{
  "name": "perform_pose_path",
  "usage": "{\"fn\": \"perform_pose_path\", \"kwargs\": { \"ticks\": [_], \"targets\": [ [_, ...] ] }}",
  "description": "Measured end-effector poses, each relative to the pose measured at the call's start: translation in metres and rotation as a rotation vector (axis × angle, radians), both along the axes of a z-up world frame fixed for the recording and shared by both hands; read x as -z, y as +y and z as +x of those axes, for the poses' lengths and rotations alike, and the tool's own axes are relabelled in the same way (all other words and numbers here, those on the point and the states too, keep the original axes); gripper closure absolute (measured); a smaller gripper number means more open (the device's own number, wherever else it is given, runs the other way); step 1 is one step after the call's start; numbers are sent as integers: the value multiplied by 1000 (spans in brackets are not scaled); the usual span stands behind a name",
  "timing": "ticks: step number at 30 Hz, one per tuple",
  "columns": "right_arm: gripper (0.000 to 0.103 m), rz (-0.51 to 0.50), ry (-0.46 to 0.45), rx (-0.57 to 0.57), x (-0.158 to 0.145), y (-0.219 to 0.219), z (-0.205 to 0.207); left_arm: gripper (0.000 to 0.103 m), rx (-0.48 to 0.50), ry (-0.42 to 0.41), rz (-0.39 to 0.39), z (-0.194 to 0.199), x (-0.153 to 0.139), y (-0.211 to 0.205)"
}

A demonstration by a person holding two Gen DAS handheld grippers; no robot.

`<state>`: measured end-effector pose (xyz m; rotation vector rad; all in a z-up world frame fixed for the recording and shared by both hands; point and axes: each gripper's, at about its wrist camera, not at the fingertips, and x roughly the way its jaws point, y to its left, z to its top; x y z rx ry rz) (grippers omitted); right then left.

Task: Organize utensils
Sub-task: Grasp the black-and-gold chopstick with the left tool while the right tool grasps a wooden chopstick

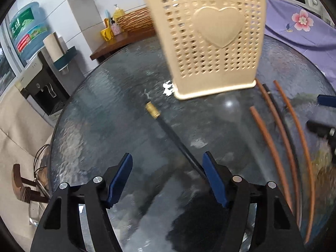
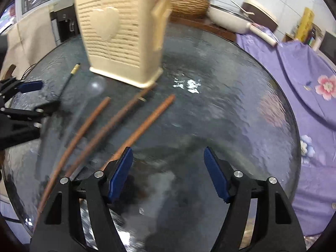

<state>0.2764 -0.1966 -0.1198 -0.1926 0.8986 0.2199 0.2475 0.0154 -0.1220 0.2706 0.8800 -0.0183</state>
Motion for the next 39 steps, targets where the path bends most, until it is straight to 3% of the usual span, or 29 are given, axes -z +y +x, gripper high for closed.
{"fn": "perform_pose_path", "kwargs": {
  "ticks": [6, 13, 24, 32, 34, 39],
  "targets": [
    [51, 173, 53, 37, -2, -10, 11, 35, -49, 4, -103, 5, -7, 27],
    [66, 165, 90, 37, 3, 12, 25, 35, -100, 37, -209, 27, -6, 49],
    [70, 202, 79, 30, -4, 28, 36, 36, -85, 39, -156, 57, -7, 39],
    [78, 144, 81, 6, -1, 39, 44, 36, -77, 42, -132, 66, -3, 36],
    [78, 114, 74, 54, -2, 25, 45, 36, -80, 43, -135, 64, -3, 38],
    [78, 207, 94, 56, -4, 11, 47, 36, -85, 42, -149, 60, -1, 38]
  ]
}}
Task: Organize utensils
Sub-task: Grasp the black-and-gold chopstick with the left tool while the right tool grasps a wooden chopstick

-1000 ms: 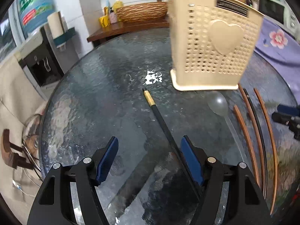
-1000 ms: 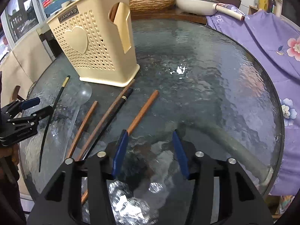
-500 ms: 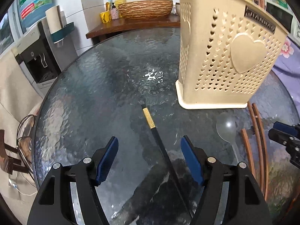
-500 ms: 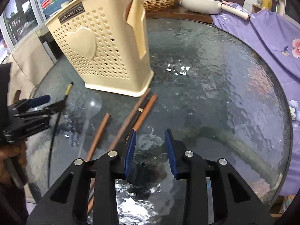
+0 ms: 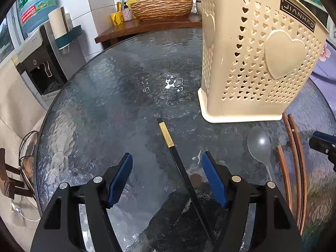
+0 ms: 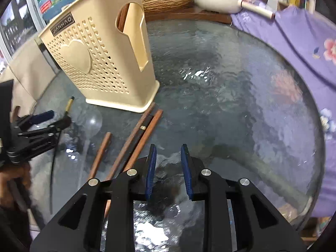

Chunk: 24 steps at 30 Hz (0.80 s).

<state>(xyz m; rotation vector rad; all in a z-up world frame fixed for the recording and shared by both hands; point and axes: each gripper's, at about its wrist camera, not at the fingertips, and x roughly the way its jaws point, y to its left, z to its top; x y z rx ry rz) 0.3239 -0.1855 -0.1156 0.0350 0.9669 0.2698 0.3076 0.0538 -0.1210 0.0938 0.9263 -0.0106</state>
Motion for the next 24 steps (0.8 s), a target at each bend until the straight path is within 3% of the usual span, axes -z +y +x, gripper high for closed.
{"fn": "perform_pose_path", "kwargs": {
  "ticks": [5, 13, 16, 24],
  "targets": [
    [78, 54, 28, -23, 2, 15, 10, 36, 5, 1, 7, 2, 0, -2],
    [78, -97, 4, -14, 6, 15, 1, 36, 8, -1, -1, -1, 0, -3],
    [78, 2, 21, 23, 5, -7, 0, 36, 9, -4, -8, -2, 1, -2],
    [78, -11, 27, 27, 7, 0, 6, 36, 20, 6, -3, -1, 2, -4]
  ]
}}
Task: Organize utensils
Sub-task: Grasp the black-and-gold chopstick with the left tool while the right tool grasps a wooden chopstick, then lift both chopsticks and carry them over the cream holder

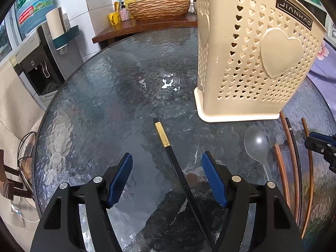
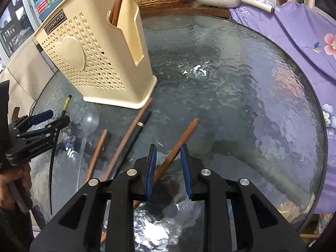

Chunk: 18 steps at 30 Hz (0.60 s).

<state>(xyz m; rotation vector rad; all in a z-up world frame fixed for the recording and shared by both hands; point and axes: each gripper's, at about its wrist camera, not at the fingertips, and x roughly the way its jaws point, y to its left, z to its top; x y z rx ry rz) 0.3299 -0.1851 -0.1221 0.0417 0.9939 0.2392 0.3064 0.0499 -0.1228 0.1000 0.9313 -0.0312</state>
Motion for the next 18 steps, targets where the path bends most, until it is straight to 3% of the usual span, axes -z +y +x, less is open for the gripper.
{"fn": "perform_pose_path", "kwargs": {
  "ticks": [4, 12, 16, 18],
  "targets": [
    [88, 1, 8, 2, -1, 6, 11, 40, 9, 12, -21, 5, -1, -5],
    [91, -31, 5, -31, -1, 16, 31, 57, 46, 51, -43, 25, -6, -17],
    [91, -24, 6, -16, 0, 10, 29, 59, 54, 53, -42, 28, -6, -18],
    [91, -34, 6, -17, 0, 10, 32, 67, 55, 54, -42, 28, -6, -18]
  ]
}}
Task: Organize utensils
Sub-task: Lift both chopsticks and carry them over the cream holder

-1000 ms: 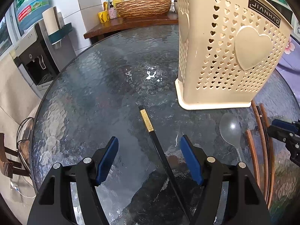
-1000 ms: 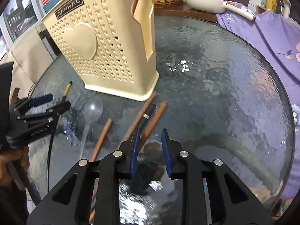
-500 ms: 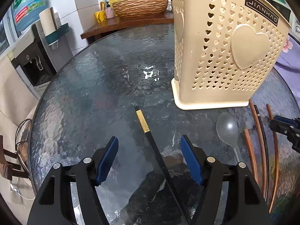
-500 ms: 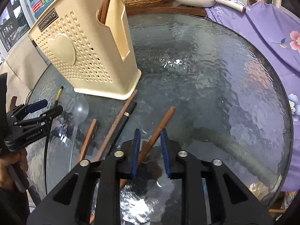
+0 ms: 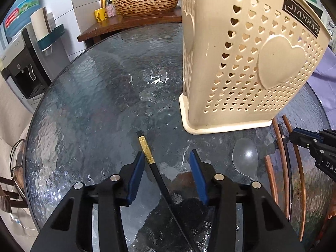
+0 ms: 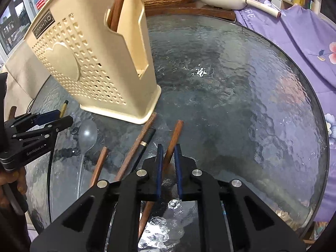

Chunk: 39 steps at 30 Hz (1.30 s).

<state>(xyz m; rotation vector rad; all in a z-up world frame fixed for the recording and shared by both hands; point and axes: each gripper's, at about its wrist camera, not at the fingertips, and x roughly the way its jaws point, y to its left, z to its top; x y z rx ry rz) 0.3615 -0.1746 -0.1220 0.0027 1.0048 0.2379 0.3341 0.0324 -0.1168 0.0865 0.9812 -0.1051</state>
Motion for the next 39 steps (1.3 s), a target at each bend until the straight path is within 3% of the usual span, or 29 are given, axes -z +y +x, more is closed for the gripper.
{"fn": "perform_pose_path", "kwargs": {
  "ticks": [3, 9, 17, 24, 39],
  "targets": [
    [92, -9, -8, -9, 0, 2, -1, 82, 14, 3, 1, 1, -1, -2],
    [92, 5, -8, -15, 1, 1, -7, 94, 28, -2, 17, 0, -1, -9],
    [92, 15, -22, -16, 2, 1, -11, 95, 15, -18, 20, -5, 1, -15],
    [95, 82, -70, -11, -6, -10, -20, 96, 7, -41, -25, -16, -2, -10],
    [95, 270, -305, -68, -91, -31, -75, 96, 54, -271, -162, -94, -85, -10]
  ]
}}
